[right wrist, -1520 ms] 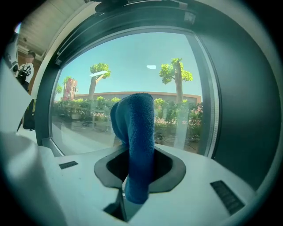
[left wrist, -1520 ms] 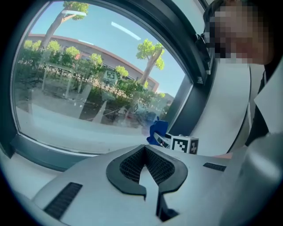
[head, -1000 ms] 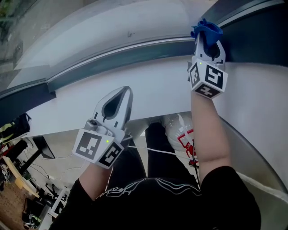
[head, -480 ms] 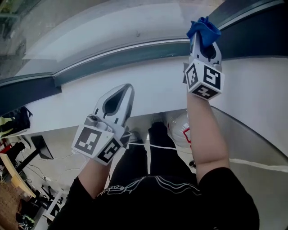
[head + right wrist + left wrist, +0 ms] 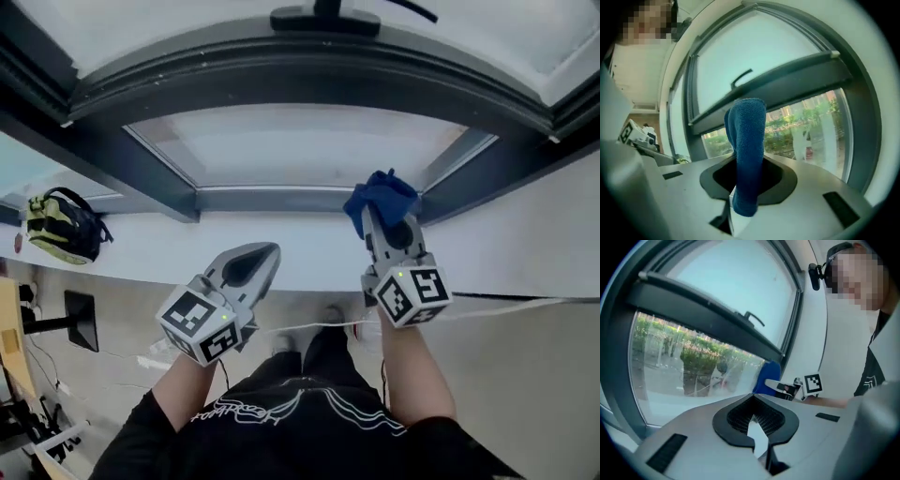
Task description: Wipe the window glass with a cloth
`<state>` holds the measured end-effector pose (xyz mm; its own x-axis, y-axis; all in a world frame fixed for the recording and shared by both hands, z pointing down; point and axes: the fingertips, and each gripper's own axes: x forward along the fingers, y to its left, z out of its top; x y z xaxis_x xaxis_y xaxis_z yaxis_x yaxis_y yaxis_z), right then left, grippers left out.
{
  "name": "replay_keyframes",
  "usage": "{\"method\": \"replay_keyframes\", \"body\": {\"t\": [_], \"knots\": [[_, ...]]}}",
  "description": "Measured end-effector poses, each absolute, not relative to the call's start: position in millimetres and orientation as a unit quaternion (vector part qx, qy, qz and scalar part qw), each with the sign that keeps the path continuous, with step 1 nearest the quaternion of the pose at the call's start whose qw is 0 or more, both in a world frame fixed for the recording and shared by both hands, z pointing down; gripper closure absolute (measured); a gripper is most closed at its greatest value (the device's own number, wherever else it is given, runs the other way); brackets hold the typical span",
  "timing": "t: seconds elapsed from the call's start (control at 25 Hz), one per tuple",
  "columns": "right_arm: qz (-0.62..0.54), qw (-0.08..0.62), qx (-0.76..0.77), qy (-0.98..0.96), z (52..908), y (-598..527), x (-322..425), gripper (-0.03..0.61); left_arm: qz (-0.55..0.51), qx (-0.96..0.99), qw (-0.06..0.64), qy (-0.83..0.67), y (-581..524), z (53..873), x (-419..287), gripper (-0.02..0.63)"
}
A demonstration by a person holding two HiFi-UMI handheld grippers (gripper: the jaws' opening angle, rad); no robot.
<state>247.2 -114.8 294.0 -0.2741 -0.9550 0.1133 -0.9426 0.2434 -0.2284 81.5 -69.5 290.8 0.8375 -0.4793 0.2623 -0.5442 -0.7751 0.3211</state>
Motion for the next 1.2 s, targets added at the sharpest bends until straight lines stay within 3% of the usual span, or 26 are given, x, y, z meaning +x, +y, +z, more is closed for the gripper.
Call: {"method": "replay_keyframes", "body": {"t": [0.28, 0.4, 0.56, 1.2], "knots": [[-0.095, -0.038, -0.454, 0.885, 138, -13, 116, 0.499, 0.039, 0.967, 0.093, -0.235, -9, 120, 9, 0.607], [-0.082, -0.037, -0.409, 0.908, 98, 16, 76, 0.499, 0.009, 0.968, 0.088, -0.235, 13, 83, -19, 0.607], [-0.109, -0.021, -0.384, 0.916, 81, 42, 52, 0.499, -0.016, 0.966, 0.116, -0.229, 37, 62, -42, 0.607], [-0.093, -0.02, -0.368, 0.925, 66, 52, 23, 0.5, 0.001, 0.975, 0.072, -0.212, 52, 45, -55, 0.607]]}}
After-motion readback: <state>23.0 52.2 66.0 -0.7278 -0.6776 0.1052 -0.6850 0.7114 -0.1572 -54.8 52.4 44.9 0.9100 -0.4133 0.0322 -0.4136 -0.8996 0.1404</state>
